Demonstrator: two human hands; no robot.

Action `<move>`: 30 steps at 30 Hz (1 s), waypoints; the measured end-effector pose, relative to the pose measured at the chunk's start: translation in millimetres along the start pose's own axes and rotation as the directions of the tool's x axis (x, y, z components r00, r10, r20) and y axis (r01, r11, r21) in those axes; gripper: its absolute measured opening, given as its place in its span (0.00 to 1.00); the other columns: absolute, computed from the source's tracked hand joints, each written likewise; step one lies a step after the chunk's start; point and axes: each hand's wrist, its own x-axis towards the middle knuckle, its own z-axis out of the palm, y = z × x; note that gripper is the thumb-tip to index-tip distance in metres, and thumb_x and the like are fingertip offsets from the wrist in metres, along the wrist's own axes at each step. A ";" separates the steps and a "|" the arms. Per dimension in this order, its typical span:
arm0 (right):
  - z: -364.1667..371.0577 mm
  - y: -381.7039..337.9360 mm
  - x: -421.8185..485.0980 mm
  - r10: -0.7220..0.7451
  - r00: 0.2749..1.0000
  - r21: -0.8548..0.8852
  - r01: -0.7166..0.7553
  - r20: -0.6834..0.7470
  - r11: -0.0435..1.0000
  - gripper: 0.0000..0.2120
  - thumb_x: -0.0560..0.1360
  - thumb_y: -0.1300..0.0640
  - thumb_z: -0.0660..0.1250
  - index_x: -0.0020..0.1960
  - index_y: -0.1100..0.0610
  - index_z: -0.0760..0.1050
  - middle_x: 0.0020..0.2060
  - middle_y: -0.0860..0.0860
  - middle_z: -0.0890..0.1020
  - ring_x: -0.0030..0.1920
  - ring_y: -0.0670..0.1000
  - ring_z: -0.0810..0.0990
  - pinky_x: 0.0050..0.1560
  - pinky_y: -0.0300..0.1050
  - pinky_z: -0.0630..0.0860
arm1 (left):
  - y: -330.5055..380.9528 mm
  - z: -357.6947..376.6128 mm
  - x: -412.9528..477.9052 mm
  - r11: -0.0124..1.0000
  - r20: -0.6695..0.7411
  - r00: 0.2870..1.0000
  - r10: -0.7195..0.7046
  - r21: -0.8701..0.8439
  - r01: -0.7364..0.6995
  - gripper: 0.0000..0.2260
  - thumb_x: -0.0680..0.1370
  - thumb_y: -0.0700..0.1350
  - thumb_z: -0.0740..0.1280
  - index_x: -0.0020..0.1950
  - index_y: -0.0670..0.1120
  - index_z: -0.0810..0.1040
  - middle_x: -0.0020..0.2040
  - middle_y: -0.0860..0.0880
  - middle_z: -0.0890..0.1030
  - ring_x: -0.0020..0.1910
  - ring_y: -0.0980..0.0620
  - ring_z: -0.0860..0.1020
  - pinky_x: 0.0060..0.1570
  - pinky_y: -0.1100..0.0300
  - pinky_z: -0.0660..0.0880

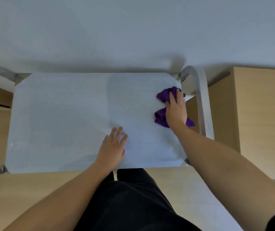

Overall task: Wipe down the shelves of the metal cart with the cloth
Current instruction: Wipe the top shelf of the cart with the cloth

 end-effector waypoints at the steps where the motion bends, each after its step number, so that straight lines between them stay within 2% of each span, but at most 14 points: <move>1: -2.2 -4.5 6.9 0.089 0.995 0.029 -0.088 -0.055 0.996 0.23 0.81 0.53 0.57 0.74 0.56 0.63 0.76 0.58 0.56 0.77 0.62 0.49 0.76 0.56 0.50 | 0.2 -0.3 -1.9 1.000 0.006 1.000 -0.007 -0.005 0.007 0.26 0.69 0.42 0.74 0.66 0.43 0.74 0.74 0.40 0.65 0.72 0.37 0.65 0.59 0.40 0.75; 4: -8.3 -47.6 16.1 0.169 0.979 0.112 -0.156 -0.117 0.981 0.23 0.83 0.56 0.52 0.77 0.60 0.55 0.77 0.61 0.52 0.77 0.61 0.49 0.77 0.54 0.47 | 0.1 -3.9 -6.5 1.000 0.026 1.000 -0.004 -0.024 0.004 0.28 0.74 0.43 0.68 0.74 0.46 0.65 0.79 0.43 0.54 0.77 0.41 0.54 0.66 0.44 0.69; 6: -6.2 -87.7 13.9 0.019 0.994 0.216 0.006 -0.112 0.976 0.23 0.81 0.59 0.55 0.75 0.61 0.59 0.77 0.61 0.54 0.77 0.61 0.51 0.78 0.52 0.47 | -2.7 -9.3 -8.7 1.000 0.069 0.998 -0.003 -0.020 0.005 0.28 0.77 0.44 0.64 0.76 0.47 0.60 0.80 0.45 0.48 0.78 0.43 0.50 0.68 0.47 0.66; 8: 3.7 -126.2 3.2 -0.195 0.975 0.273 0.218 -0.112 0.937 0.24 0.78 0.63 0.61 0.73 0.63 0.64 0.76 0.61 0.58 0.76 0.62 0.55 0.77 0.52 0.50 | -7.0 -14.1 -12.5 0.999 0.064 0.998 -0.008 -0.039 0.011 0.27 0.76 0.42 0.65 0.75 0.46 0.63 0.79 0.45 0.50 0.77 0.43 0.53 0.65 0.47 0.68; 11: 21.4 -170.2 -30.1 -0.501 0.862 0.257 0.504 -0.079 0.825 0.28 0.73 0.63 0.70 0.71 0.61 0.68 0.75 0.60 0.63 0.74 0.62 0.61 0.74 0.56 0.61 | -19.1 -12.5 -27.0 0.998 0.057 0.997 -0.047 -0.044 0.049 0.26 0.74 0.42 0.66 0.73 0.46 0.68 0.78 0.45 0.56 0.75 0.43 0.60 0.62 0.47 0.72; 13: 26.5 -173.5 -47.9 -0.595 0.801 0.249 0.591 -0.068 0.767 0.31 0.71 0.63 0.72 0.71 0.57 0.67 0.75 0.58 0.63 0.75 0.60 0.61 0.72 0.55 0.65 | -31.4 -9.7 -43.0 0.995 0.053 0.995 -0.087 -0.044 0.089 0.25 0.75 0.43 0.65 0.73 0.47 0.68 0.78 0.45 0.56 0.75 0.44 0.60 0.63 0.48 0.71; 15: 24.2 -154.8 -50.7 -0.563 0.819 0.281 0.570 -0.114 0.772 0.33 0.68 0.67 0.71 0.71 0.54 0.69 0.73 0.57 0.67 0.73 0.59 0.65 0.69 0.54 0.69 | -45.1 -7.2 -58.7 0.990 0.048 0.990 -0.132 -0.044 0.134 0.25 0.75 0.43 0.65 0.73 0.48 0.67 0.78 0.46 0.56 0.75 0.44 0.59 0.63 0.49 0.70; 17: 23.7 -133.1 -51.1 -0.449 0.871 0.277 0.489 -0.197 0.827 0.29 0.69 0.67 0.71 0.69 0.54 0.73 0.70 0.57 0.71 0.71 0.59 0.70 0.66 0.54 0.72 | -59.5 -3.5 -74.5 0.986 0.028 0.986 -0.162 -0.043 0.163 0.26 0.75 0.42 0.65 0.73 0.48 0.66 0.78 0.45 0.57 0.75 0.42 0.60 0.62 0.47 0.71; 20: 26.5 -125.1 -54.8 -0.173 0.955 0.321 0.247 -0.242 0.915 0.24 0.72 0.67 0.69 0.67 0.56 0.74 0.69 0.58 0.73 0.70 0.60 0.70 0.67 0.54 0.71 | -74.8 3.6 -93.7 0.975 0.015 0.977 -0.211 -0.061 0.212 0.27 0.74 0.42 0.65 0.74 0.48 0.66 0.78 0.45 0.58 0.75 0.42 0.60 0.63 0.46 0.71; 22: 27.6 -152.7 -68.6 -0.048 0.976 0.326 0.118 -0.213 0.938 0.24 0.72 0.67 0.69 0.67 0.57 0.74 0.68 0.58 0.73 0.70 0.61 0.69 0.68 0.55 0.71 | -80.0 7.6 -102.2 0.977 0.007 0.979 -0.204 -0.065 0.204 0.28 0.74 0.42 0.65 0.74 0.48 0.65 0.78 0.45 0.57 0.75 0.42 0.59 0.63 0.46 0.70; 24: 27.7 -192.6 -91.9 -0.088 0.976 0.324 0.151 -0.200 0.934 0.25 0.68 0.69 0.68 0.65 0.59 0.76 0.67 0.60 0.74 0.68 0.64 0.71 0.67 0.56 0.71 | -83.1 10.6 -107.6 0.980 -0.007 0.983 -0.186 -0.073 0.185 0.28 0.73 0.42 0.67 0.74 0.47 0.66 0.78 0.44 0.59 0.75 0.42 0.61 0.61 0.47 0.72; 26: 30.4 -231.7 -120.1 -0.284 0.943 0.307 0.325 -0.171 0.894 0.28 0.66 0.68 0.68 0.66 0.59 0.75 0.68 0.60 0.73 0.70 0.64 0.69 0.68 0.56 0.70 | -87.5 13.2 -110.5 0.983 -0.018 0.985 -0.169 -0.083 0.167 0.28 0.73 0.41 0.67 0.73 0.47 0.67 0.77 0.44 0.61 0.74 0.42 0.62 0.60 0.47 0.73; 28: 35.0 -256.0 -142.7 -0.448 0.890 0.310 0.450 -0.081 0.837 0.31 0.69 0.66 0.69 0.71 0.56 0.69 0.74 0.57 0.66 0.75 0.60 0.62 0.71 0.54 0.66 | -95.9 14.4 -114.3 0.985 -0.022 0.988 -0.151 -0.084 0.149 0.27 0.73 0.42 0.67 0.72 0.46 0.67 0.76 0.43 0.63 0.74 0.42 0.63 0.61 0.47 0.73; 30: 35.9 -256.2 -144.3 -0.461 0.886 0.310 0.453 -0.053 0.836 0.33 0.70 0.68 0.68 0.73 0.54 0.67 0.75 0.55 0.63 0.76 0.58 0.59 0.70 0.53 0.65 | -109.6 14.3 -121.8 0.988 -0.022 0.991 -0.132 -0.080 0.130 0.26 0.73 0.42 0.67 0.71 0.46 0.69 0.75 0.44 0.63 0.73 0.42 0.63 0.61 0.46 0.74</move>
